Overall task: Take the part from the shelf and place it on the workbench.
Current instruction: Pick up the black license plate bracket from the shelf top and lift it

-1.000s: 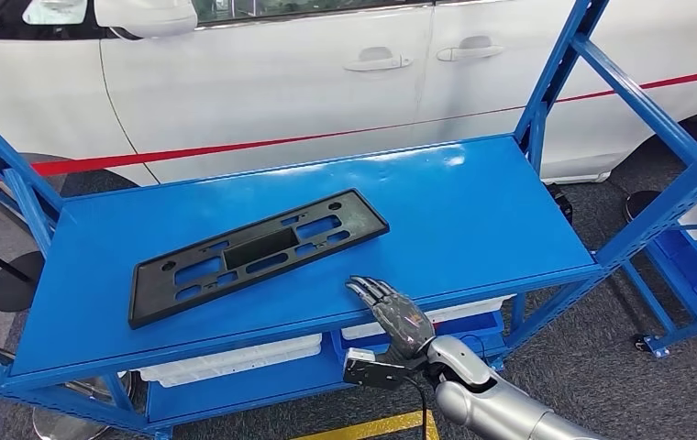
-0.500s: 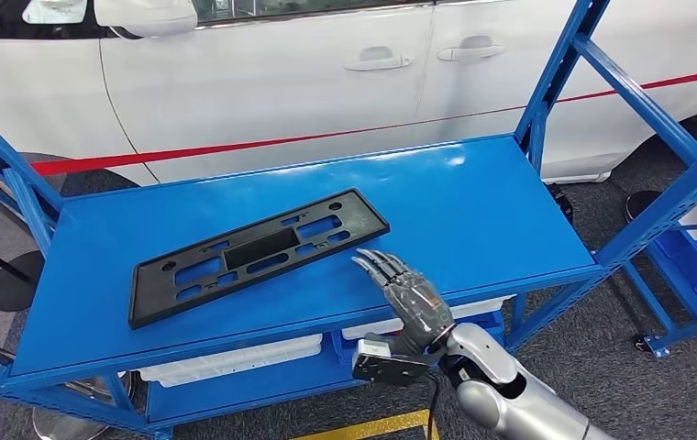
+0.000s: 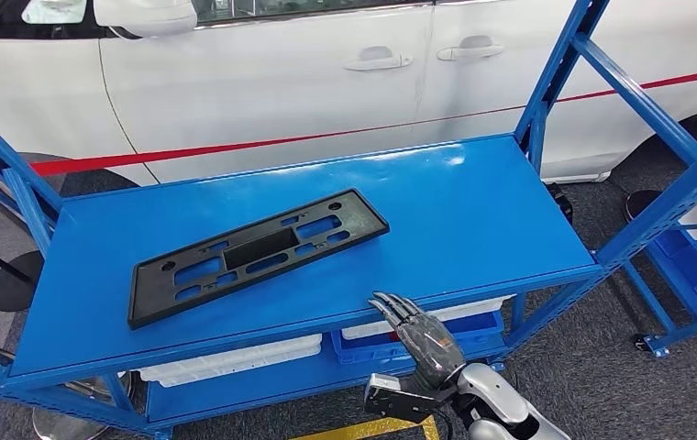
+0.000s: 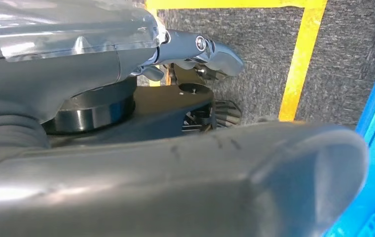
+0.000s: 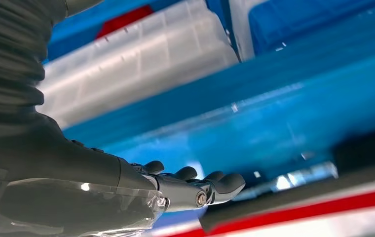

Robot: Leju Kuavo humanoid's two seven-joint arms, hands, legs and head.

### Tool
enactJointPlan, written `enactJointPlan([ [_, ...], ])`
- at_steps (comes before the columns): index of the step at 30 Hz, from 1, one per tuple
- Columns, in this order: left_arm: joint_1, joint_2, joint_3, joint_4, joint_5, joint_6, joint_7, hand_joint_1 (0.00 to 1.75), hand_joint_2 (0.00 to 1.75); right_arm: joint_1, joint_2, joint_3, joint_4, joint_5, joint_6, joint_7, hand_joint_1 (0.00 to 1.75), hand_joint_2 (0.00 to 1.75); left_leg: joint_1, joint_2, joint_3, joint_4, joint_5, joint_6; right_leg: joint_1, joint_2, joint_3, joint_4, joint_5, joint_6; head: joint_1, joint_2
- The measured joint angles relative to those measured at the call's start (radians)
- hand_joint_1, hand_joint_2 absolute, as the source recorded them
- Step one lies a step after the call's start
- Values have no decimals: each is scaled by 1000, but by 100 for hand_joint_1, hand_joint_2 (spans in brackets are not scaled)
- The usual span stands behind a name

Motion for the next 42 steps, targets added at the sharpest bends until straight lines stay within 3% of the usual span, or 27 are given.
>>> enactJointPlan([
  [8,-8,0,57,0,55,-25,-8,0,0,-2,54,3,61,62,11,45,0,175,-7,0,-3,5,-2,7,-5,-1,0,-3,3,6,0,0],
  [12,-19,-2,60,0,37,-25,2,0,0,-29,93,18,77,203,2,66,0,175,-4,1,3,-13,11,25,-5,-1,0,7,21,22,0,0],
  [14,-23,-4,60,0,33,-25,4,0,0,-47,104,24,79,246,-3,69,0,175,1,2,13,-25,20,33,-4,-3,-24,52,-10,26,0,0],
  [17,-24,-6,60,0,24,-24,10,0,0,-87,126,53,83,349,-7,60,0,175,2,3,13,-26,23,35,-7,-6,-112,221,-95,32,1,0],
  [18,-24,-7,60,0,19,-25,13,0,0,-108,138,69,85,388,-5,57,0,175,3,4,14,-25,22,34,-8,-7,-131,254,-102,34,1,0],
  [19,-25,-8,60,0,15,-25,15,0,0,-133,152,85,88,414,-1,56,0,175,4,4,16,-24,21,31,-10,-8,-134,252,-89,35,1,0],
  [20,-27,-10,60,0,11,-27,17,0,0,-160,168,100,92,427,5,56,0,175,5,4,19,-22,18,27,-13,-10,-117,211,-57,36,1,0],
  [22,-32,-13,60,0,6,-30,20,0,0,-212,197,122,101,422,14,56,0,175,9,3,25,-16,7,15,-16,-11,-59,79,7,36,1,0],
  [24,-38,-14,60,0,3,-31,21,0,0,-252,217,139,110,405,17,56,0,175,9,1,19,-6,-3,1,-11,-12,-34,10,19,23,1,0],
  [27,-40,-14,60,0,9,-26,23,0,0,-293,232,158,125,369,25,48,0,175,9,1,13,9,-13,-18,-7,-12,-34,10,14,-4,0,0],
  [29,-41,-13,60,0,17,-18,22,0,0,-327,239,170,140,336,30,31,0,175,13,2,-7,58,-36,-27,-9,-12,-26,7,11,-17,0,0],
  [32,-41,-11,62,0,26,-7,21,0,0,-378,254,191,178,281,30,0,0,175,17,3,-117,243,-112,-38,-8,-11,-20,6,4,-27,0,0],
  [33,-39,-10,62,0,28,-4,20,0,0,-392,258,198,195,263,30,-10,0,175,18,3,-152,288,-121,-40,-7,-11,-19,6,3,-28,0,0],
  [34,-38,-10,63,0,31,-2,18,0,0,-404,262,205,212,247,31,-19,0,175,19,3,-170,298,-109,-41,-7,-11,-17,7,1,-28,0,0],
  [35,-36,-9,64,0,33,0,17,0,0,-415,267,211,228,233,31,-28,0,175,20,3,-169,267,-76,-40,-7,-11,-14,7,-1,-27,0,0],
  [37,-35,-8,66,0,39,0,12,0,0,-439,279,224,259,211,30,-42,0,175,21,3,-127,135,15,-35,-6,-10,-6,7,-5,-23,0,0],
  [38,-36,-8,68,0,44,0,10,0,0,-452,285,231,275,202,29,-48,0,175,18,4,-108,76,39,-32,-6,-10,-4,7,-6,-19,0,0],
  [40,-36,-8,76,0,54,-3,6,0,0,-469,296,247,307,188,29,-54,0,175,14,4,-92,26,55,-24,-4,-11,-5,7,-8,-9,0,0],
  [42,-33,-8,85,0,69,-6,1,0,0,-478,302,260,336,172,28,-56,0,175,14,2,-92,23,65,-22,0,-13,-7,8,-9,-10,0,0],
])
